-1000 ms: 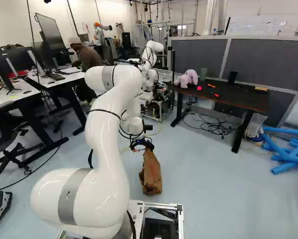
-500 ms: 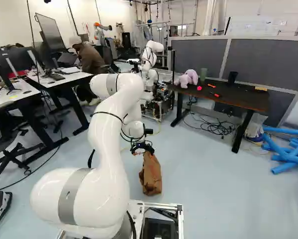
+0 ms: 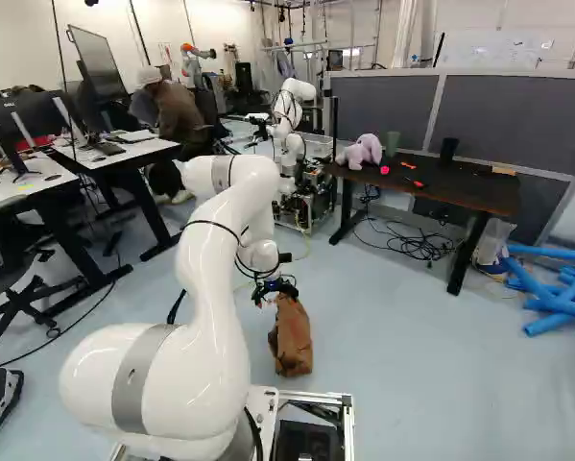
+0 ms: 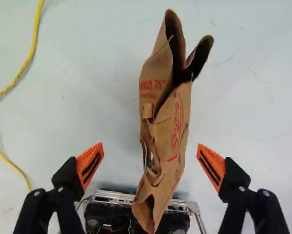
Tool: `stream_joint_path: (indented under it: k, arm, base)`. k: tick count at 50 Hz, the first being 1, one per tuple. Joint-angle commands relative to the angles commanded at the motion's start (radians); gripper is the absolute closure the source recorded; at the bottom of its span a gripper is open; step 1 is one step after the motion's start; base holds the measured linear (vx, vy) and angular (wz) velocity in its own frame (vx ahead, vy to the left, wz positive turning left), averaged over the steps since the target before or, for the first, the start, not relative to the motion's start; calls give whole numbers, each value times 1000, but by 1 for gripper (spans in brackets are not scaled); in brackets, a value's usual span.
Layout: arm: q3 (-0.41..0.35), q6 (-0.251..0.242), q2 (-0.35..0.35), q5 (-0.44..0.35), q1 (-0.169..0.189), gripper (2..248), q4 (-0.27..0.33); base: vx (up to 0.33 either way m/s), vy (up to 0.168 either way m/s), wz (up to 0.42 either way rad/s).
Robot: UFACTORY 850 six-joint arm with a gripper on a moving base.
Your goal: Pick up the bag on the ground and place it on the table
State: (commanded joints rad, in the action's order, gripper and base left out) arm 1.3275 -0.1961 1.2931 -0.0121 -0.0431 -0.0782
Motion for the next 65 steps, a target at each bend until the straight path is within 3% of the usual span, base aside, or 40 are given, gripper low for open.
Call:
stream_joint_path:
  k: [51,52,56,57,62,63,65]
  arm:
    - [150,-3,169,0,0,3,0]
    - [151,-3,170,0,0,31,0]
    - [151,-3,171,0,0,31,0]
    - [151,-3,171,0,0,69,0]
    - [151,-3,171,0,0,69,0]
    - [151,-3,171,0,0,107,0]
    - [151,-3,171,0,0,107,0]
  base:
    - [0,0,0]
    - [0,0,0]
    - [0,0,0]
    - [0,0,0]
    - [0,0,0]
    - [0,0,0]
    - [0,0,0]
